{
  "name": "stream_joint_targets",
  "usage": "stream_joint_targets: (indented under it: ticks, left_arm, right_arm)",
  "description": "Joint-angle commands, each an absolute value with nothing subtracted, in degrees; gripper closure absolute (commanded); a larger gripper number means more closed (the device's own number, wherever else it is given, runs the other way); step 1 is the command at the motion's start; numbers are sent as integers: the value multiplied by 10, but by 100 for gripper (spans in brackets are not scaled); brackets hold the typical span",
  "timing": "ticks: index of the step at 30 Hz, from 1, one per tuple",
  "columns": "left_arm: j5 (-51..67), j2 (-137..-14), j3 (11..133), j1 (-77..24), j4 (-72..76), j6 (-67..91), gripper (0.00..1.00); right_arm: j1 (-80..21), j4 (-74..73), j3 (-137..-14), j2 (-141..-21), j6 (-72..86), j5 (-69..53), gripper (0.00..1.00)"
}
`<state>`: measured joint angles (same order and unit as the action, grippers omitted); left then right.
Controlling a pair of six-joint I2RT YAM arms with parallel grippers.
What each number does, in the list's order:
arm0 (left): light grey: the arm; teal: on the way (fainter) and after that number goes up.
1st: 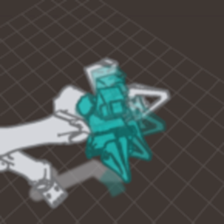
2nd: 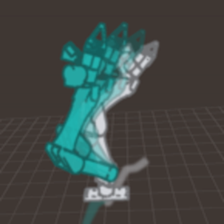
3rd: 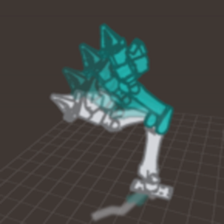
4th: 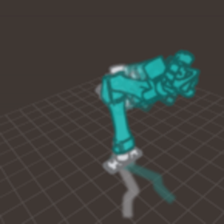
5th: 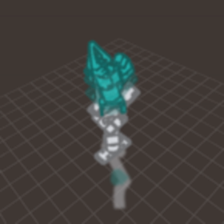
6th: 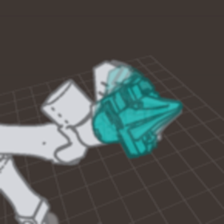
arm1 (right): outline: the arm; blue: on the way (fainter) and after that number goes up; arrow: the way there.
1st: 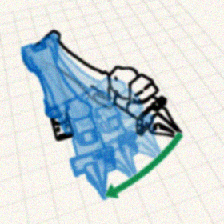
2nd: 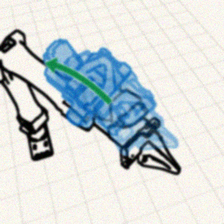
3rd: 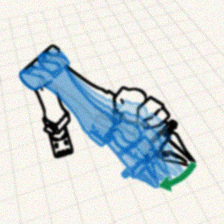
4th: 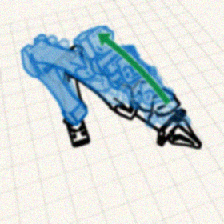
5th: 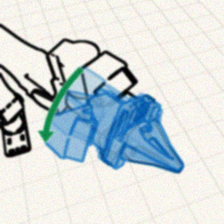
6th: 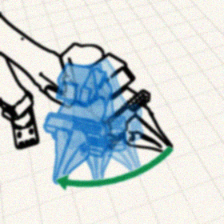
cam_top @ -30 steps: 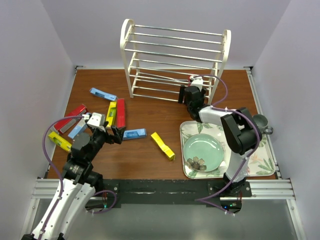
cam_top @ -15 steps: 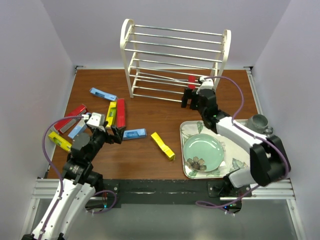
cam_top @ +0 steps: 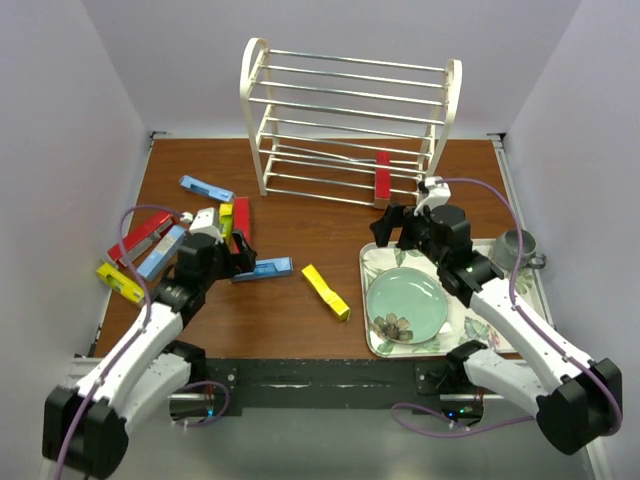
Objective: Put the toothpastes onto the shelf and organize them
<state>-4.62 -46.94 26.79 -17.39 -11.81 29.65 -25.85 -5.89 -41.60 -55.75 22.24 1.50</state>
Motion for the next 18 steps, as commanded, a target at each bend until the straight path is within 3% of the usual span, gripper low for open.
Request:
stream_joint_targets:
  ticks: [1, 9, 18]
  left_arm:
    - [-94, -578, 336, -177, -98, 338, 2]
    - [-100, -722, 395, -177, -90, 330, 3]
    - [-94, -820, 431, -177, -75, 306, 13]
  right_arm:
    - [-258, -108, -414, -542, 210, -29, 2]
    - [-257, -125, -418, -518, 188, -45, 2]
    - [-258, -140, -417, -508, 194, -50, 2]
